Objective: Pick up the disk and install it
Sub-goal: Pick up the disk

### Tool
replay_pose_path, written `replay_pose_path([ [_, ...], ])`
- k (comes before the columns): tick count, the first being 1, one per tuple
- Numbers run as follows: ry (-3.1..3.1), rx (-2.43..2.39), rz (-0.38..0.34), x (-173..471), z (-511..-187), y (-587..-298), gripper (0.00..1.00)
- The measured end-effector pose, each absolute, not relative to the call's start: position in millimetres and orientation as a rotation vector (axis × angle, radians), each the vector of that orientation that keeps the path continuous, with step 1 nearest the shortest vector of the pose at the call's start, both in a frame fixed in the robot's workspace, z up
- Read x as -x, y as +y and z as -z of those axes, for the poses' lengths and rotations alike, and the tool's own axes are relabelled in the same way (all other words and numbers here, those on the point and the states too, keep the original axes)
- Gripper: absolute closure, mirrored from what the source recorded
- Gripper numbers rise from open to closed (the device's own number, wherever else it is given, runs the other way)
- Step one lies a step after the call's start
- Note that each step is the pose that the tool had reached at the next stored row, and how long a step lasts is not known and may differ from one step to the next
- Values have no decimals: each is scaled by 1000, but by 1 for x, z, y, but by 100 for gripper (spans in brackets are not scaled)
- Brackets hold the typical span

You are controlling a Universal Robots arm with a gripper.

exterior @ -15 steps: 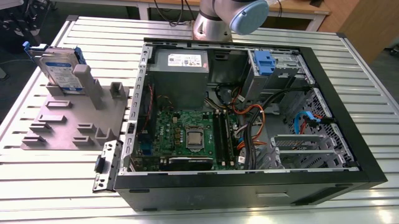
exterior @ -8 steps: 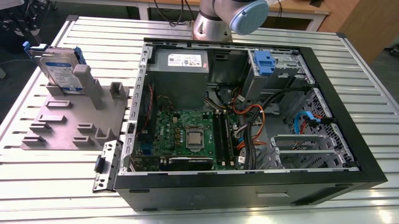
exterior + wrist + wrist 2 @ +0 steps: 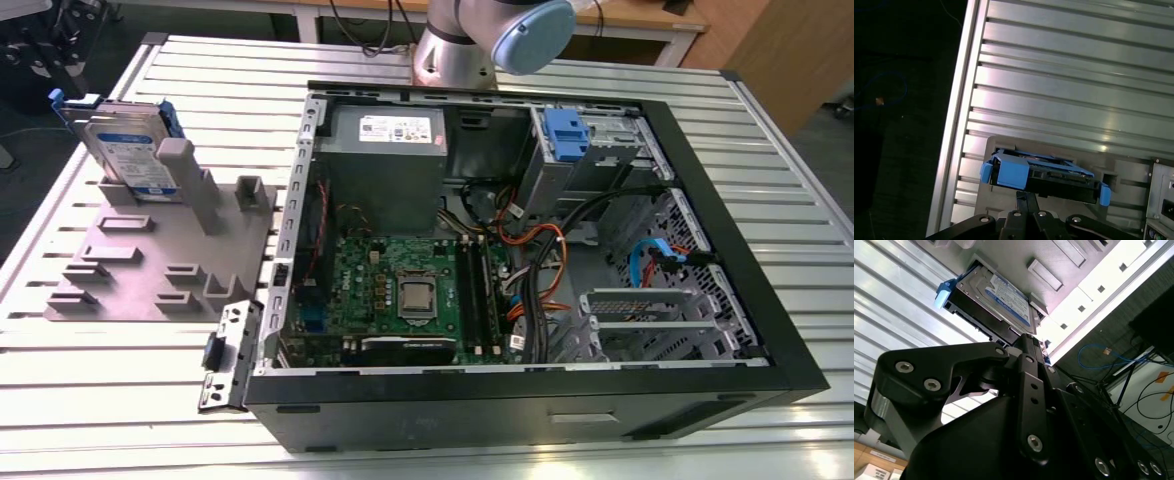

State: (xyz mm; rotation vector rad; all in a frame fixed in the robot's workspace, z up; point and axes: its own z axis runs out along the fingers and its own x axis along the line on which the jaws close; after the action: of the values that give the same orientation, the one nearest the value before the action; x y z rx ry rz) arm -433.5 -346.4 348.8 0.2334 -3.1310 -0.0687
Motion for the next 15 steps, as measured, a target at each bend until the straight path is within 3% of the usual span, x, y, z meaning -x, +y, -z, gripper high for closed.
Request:
replay_pose_path([
  [15, -3130, -246, 69, 434, -349, -346, 89],
])
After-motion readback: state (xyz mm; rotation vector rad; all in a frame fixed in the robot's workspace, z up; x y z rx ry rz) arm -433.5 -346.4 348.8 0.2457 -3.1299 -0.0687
